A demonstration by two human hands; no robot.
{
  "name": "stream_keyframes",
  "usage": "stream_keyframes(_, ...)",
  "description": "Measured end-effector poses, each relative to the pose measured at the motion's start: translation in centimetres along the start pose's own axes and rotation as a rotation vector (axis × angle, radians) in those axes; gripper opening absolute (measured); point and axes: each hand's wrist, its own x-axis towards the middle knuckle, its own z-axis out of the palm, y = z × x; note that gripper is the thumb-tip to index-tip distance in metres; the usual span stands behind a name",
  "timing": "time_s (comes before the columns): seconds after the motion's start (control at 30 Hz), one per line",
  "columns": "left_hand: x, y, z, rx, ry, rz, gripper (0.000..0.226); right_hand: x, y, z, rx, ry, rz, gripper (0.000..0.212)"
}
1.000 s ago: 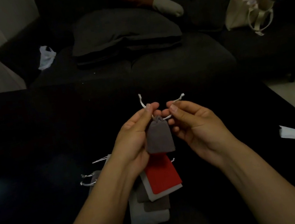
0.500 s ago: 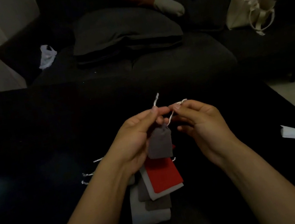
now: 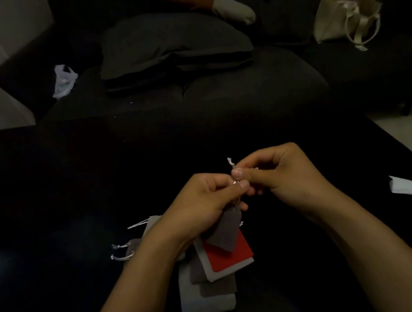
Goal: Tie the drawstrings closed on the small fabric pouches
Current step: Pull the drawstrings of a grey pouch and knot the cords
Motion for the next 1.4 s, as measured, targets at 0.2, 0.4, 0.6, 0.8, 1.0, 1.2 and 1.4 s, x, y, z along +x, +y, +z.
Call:
stream_keyframes(0.2, 0.4, -0.2, 0.2, -0.179, 0.123, -0.022, 0.04, 0.2, 0.0, 0.0, 0.155, 0.049, 0.122, 0.012)
stream_keyframes(0.4, 0.8, -0.9, 0.2, -0.166, 0.335, -0.015, 0.031, 0.0, -0.2, 1.3, -0.147, 0.245, -0.082, 0.012)
stream_keyframes(0.6, 0.9, -0.6, -0.5, -0.518, 0.305, -0.069, 0.029, -0.3, -0.2, 2.0, 0.168, 0.129, 0.098, 0.009)
stream_keyframes(0.8, 0.8, -0.3, -0.9, -0.554, 0.251, -0.037, 0.027, -0.1, 0.0, 1.7, 0.252, 0.027, 0.158, 0.009)
stream_keyframes(1.0, 0.2, -0.1, -1.5, -0.332, 0.141, 0.05, 0.017, -0.1, -0.2, 1.0, 0.095, -0.047, 0.142, 0.021)
stream_keyframes(1.2, 0.0, -0.2, -1.9, -0.167, 0.107, 0.154, 0.02, -0.4, -0.4, 0.8, 0.012, -0.133, 0.119, 0.009)
stream_keyframes(1.4, 0.1, -0.4, -1.4, -0.063, 0.163, 0.172, 0.018, -0.4, 0.0, 1.8, 0.026, 0.079, 0.086, 0.007)
